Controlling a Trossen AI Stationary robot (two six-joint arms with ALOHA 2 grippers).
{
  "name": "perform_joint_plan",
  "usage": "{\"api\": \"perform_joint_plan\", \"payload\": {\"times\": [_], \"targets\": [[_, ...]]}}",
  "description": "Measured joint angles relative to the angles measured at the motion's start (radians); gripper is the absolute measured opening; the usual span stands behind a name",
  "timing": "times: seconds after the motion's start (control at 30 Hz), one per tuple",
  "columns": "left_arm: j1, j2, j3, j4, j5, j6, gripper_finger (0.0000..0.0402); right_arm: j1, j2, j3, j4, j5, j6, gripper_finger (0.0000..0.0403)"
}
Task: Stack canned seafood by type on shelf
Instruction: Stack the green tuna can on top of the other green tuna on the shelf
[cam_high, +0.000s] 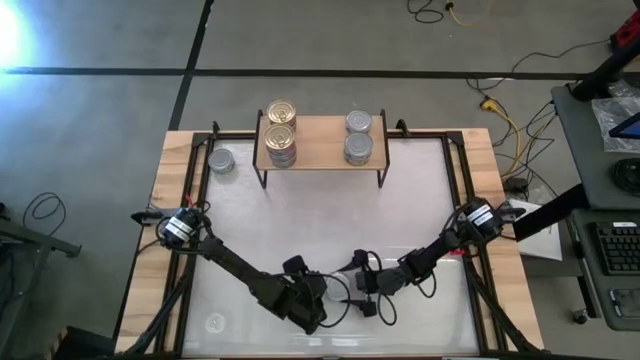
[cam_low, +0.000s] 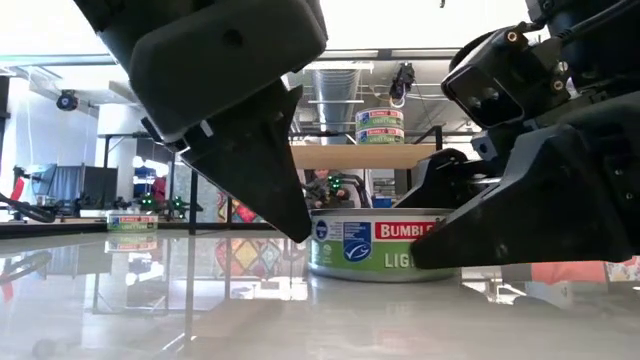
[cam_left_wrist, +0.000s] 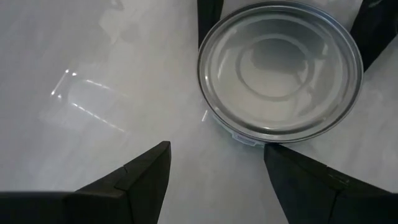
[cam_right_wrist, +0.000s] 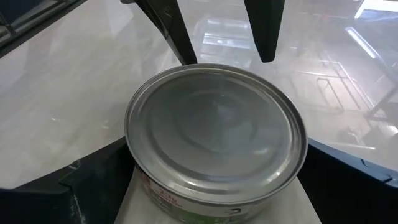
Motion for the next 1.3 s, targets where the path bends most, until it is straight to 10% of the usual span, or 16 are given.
{"api": "perform_joint_plan", "payload": {"times": [0.8,1.3], "targets": [[0.002,-0.012,0.011,-0.119,-0.052,0.006,0.0246,-0.027,-0.010,-0.002,-0.026,-0.014,0.045,0.0361],[0.058,-0.164,0.301,-0.567,-0.059,0.383,0.0229,-0.101,-0.566,-0.023,-0.530,-0.037,-0.096,0.0361]]}}
